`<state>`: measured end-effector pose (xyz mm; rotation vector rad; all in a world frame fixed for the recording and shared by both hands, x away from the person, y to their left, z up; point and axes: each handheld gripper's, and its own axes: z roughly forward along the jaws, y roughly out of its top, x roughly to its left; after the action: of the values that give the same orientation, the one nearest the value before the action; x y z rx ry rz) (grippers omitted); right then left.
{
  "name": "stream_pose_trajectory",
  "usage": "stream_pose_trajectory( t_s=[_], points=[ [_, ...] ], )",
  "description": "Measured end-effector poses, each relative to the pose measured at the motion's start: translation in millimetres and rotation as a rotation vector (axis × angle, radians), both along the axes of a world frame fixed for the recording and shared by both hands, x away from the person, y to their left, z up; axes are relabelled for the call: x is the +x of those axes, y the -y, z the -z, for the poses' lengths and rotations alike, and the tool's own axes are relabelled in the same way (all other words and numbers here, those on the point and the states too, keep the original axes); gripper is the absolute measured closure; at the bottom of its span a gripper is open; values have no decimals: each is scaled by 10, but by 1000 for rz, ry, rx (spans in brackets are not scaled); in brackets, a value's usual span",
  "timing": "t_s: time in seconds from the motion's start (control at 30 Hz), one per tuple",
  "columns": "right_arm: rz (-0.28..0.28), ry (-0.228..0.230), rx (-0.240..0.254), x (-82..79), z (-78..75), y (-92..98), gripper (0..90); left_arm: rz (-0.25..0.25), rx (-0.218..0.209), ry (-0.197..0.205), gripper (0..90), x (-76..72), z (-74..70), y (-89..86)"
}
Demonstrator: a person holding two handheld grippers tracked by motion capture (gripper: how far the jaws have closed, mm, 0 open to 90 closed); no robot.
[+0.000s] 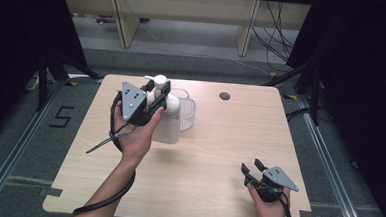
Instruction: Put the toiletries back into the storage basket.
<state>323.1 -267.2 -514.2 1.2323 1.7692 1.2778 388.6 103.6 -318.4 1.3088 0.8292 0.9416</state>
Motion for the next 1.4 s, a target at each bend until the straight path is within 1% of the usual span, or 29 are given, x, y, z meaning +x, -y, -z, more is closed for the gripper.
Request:
stream_pose_trajectory(
  t_s=[0.17, 0.23, 0.27, 0.33, 0.37, 0.8, 0.83, 0.9, 0.93, 0.97, 1.0, 1.03, 1.07, 1.1, 1.13, 1.23, 1.4],
  points=[
    [-2, -9, 7, -3, -1, -5, 458, -1, -3, 6, 592, 31, -33, 9],
    [-2, -3, 1, 0, -1, 0, 458, -1, -4, 9, 592, 40, -42, 14],
    [-3, -11, 11, -2, 0, -7, 458, -2, -3, 10, 592, 44, -49, 16],
    [-4, -11, 12, -2, 1, -8, 458, -3, -4, 11, 592, 51, -57, 20],
    [-2, -3, 2, -1, -1, -1, 458, -3, -4, 9, 592, 55, -59, 22],
    [-2, 4, -1, 0, -1, 2, 458, -3, -3, 8, 592, 127, -101, 63],
    [6, -20, 26, -16, -2, -18, 458, -3, -3, 10, 592, 134, -105, 66],
    [2, -27, 22, -18, -5, -14, 458, -3, -6, 8, 592, 145, -114, 71],
    [1, -11, 13, -8, -1, -8, 458, -4, -5, 9, 592, 151, -118, 72],
    [4, -15, 17, -11, -1, -12, 458, -3, -6, 11, 593, 158, -121, 75],
    [-2, 0, 0, -1, -1, 1, 458, -3, -6, 11, 592, 158, -121, 75],
    [4, -33, 30, -23, -6, -20, 458, -18, -17, -8, 592, 153, -123, 84],
    [4, -33, 30, -23, -6, -20, 458, -18, -17, -8, 592, 153, -123, 84],
    [-4, -24, 19, -11, -5, -6, 458, -19, -7, 6, 593, 175, -135, 78],
    [-2, -27, 20, -12, -5, -7, 458, -20, -21, -8, 592, 172, -135, 86],
    [2, -16, 16, -4, 1, -8, 458, -21, -18, -7, 592, 190, -151, 85],
    [2, -16, 16, -3, 1, -7, 458, -26, -17, -6, 592, 212, -178, 90]
  ],
)
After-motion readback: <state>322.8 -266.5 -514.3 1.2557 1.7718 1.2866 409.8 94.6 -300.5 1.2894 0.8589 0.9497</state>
